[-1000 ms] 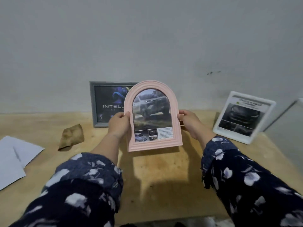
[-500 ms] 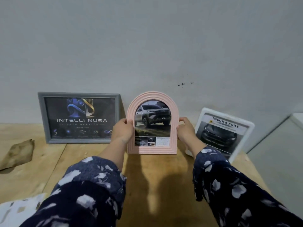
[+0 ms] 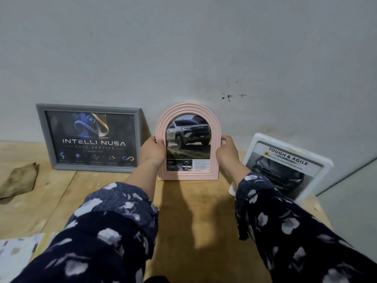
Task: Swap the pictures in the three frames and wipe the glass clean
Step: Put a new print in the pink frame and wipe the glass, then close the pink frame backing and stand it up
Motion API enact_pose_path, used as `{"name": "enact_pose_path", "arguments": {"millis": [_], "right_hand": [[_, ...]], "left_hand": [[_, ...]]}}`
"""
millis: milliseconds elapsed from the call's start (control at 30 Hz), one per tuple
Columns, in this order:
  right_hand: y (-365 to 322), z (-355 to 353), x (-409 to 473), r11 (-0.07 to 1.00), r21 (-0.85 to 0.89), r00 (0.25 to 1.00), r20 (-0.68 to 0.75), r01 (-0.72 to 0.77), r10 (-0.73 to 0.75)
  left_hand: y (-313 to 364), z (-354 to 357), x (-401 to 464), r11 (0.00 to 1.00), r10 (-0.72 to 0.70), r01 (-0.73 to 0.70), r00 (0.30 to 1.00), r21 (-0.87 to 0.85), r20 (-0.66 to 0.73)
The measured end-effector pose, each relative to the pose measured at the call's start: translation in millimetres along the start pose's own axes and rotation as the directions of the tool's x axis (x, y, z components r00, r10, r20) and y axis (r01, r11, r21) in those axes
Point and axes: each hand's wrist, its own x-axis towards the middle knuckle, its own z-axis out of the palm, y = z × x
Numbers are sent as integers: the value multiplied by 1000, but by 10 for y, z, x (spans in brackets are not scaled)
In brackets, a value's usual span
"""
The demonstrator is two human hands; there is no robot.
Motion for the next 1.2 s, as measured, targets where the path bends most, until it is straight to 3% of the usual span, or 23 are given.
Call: {"name": "enact_pose_path", "arguments": {"millis": [167, 433, 633, 767, 967, 1200], "right_hand": [[-73, 9, -58, 1000, 2, 999, 40, -16, 16], [-54, 13, -646, 996, -77, 998, 26, -53, 55], [313, -360, -951, 994, -64, 996, -11, -90, 89], [759, -759, -1169, 967, 124, 968, -93, -221, 233], [1248, -1201, -1369, 932, 210, 884, -310, -295, 350], [1301, -1336, -1161, 963, 219, 917, -328, -158, 225]], "left_hand": [[43, -25, -64, 1000, 0, 0, 1000, 6, 25], [282, 20, -378, 971, 151, -137, 987, 195, -56], [480, 417, -715, 947, 282, -312, 922, 79, 264], [630, 738, -1080, 966, 250, -252, 866, -54, 434], [607, 1072, -1371, 978, 208, -178, 820, -107, 534], [587, 1245, -1372, 986, 166, -140, 813, -90, 559]]}}
